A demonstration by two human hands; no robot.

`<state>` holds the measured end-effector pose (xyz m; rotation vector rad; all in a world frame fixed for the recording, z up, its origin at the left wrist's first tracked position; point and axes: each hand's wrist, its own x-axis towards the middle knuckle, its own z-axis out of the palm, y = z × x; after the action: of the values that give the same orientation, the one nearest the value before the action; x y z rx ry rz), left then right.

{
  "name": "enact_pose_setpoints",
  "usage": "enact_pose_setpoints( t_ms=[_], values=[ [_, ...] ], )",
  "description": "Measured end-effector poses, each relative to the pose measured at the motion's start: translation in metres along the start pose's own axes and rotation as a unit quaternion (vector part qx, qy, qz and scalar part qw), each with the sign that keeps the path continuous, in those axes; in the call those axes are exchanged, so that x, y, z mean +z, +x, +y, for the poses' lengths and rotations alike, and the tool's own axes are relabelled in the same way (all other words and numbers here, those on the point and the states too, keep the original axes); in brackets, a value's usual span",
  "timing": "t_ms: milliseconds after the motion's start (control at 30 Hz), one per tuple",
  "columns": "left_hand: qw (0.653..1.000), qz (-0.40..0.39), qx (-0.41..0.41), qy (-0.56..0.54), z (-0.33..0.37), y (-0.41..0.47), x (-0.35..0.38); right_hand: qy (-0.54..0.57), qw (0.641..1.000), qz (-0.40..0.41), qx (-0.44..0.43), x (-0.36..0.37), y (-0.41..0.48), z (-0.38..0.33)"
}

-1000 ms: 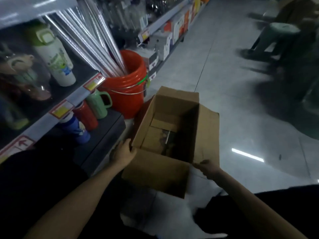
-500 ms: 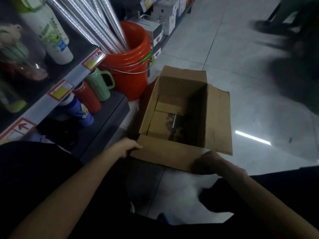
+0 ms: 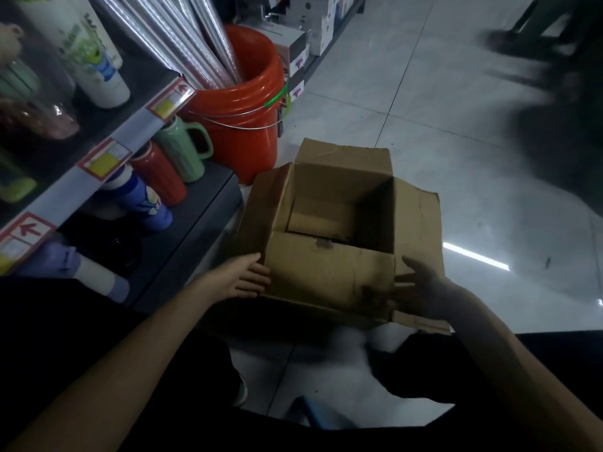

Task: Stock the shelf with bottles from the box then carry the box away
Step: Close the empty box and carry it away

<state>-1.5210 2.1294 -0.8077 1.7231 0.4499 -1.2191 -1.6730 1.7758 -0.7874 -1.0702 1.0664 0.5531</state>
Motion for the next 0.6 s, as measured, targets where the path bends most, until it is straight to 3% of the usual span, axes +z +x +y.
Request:
enact_pose_setpoints(
  t_ms=[100, 167, 300, 367, 467, 500, 600],
  values=[
    [0.984, 0.078, 0.110, 0.116, -0.005, 0.007, 0.015, -0.049, 0.994, 0.022, -0.095, 0.016, -0.003, -0.001],
    [0.946, 0.108, 0.179, 0.248, -0.011, 0.010, 0.021, -0.249, 0.948, 0.069, -0.187, 0.030, 0.001, 0.007],
    [0.757, 0.122, 0.262, 0.586, -0.035, 0.011, 0.023, -0.522, 0.819, 0.062, -0.232, 0.052, 0.011, 0.035],
    [0.739, 0.102, 0.241, 0.621, -0.046, 0.010, 0.027, -0.608, 0.761, 0.032, -0.225, 0.051, 0.016, 0.051],
    [0.701, 0.111, 0.235, 0.665, -0.051, 0.009, 0.033, -0.733, 0.642, 0.001, -0.226, 0.041, 0.018, 0.065],
    [0.678, 0.121, 0.236, 0.686, -0.047, 0.008, 0.035, -0.745, 0.624, 0.005, -0.235, 0.038, 0.020, 0.066],
    [0.592, 0.148, 0.262, 0.748, -0.021, 0.009, 0.043, -0.741, 0.620, 0.013, -0.258, 0.036, 0.029, 0.062]
  ],
)
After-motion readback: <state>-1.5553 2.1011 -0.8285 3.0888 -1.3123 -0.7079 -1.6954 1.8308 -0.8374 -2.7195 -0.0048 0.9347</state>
